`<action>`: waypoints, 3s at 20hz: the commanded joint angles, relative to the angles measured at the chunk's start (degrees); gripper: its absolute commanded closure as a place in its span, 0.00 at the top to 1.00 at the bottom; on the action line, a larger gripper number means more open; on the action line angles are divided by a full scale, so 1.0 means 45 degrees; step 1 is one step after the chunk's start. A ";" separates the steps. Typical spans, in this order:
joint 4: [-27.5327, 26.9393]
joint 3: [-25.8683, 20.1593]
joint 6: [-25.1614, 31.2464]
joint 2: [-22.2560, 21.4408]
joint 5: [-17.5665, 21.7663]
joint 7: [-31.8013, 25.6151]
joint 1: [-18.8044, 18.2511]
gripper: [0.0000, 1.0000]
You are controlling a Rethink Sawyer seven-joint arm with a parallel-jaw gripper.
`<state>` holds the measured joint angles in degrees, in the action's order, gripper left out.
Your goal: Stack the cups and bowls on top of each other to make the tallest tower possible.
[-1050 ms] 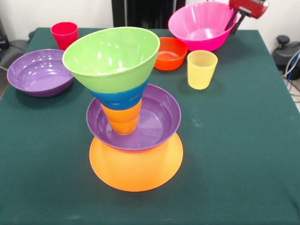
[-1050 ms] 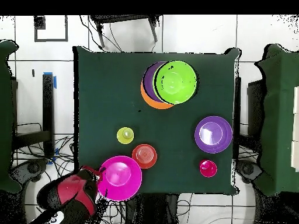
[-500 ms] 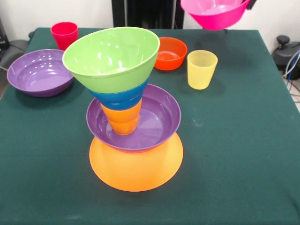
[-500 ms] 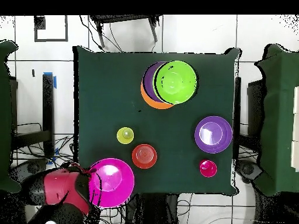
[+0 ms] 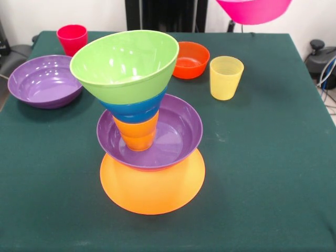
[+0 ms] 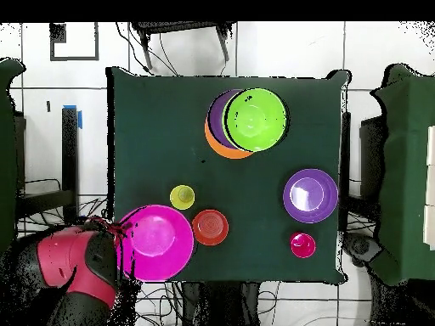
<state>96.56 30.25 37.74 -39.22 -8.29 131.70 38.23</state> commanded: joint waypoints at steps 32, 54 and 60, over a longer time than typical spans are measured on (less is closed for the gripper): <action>-0.7349 -0.6140 0.6488 -0.1212 0.3626 -0.7375 -0.6973 0.00; -0.8484 -0.7816 0.7132 -0.0589 0.4292 -0.8468 -0.8842 0.00; -0.9209 -0.7842 0.8112 -0.0707 0.4981 -0.9199 -0.9112 0.00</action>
<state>58.30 0.21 63.47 -43.45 7.42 111.78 -1.12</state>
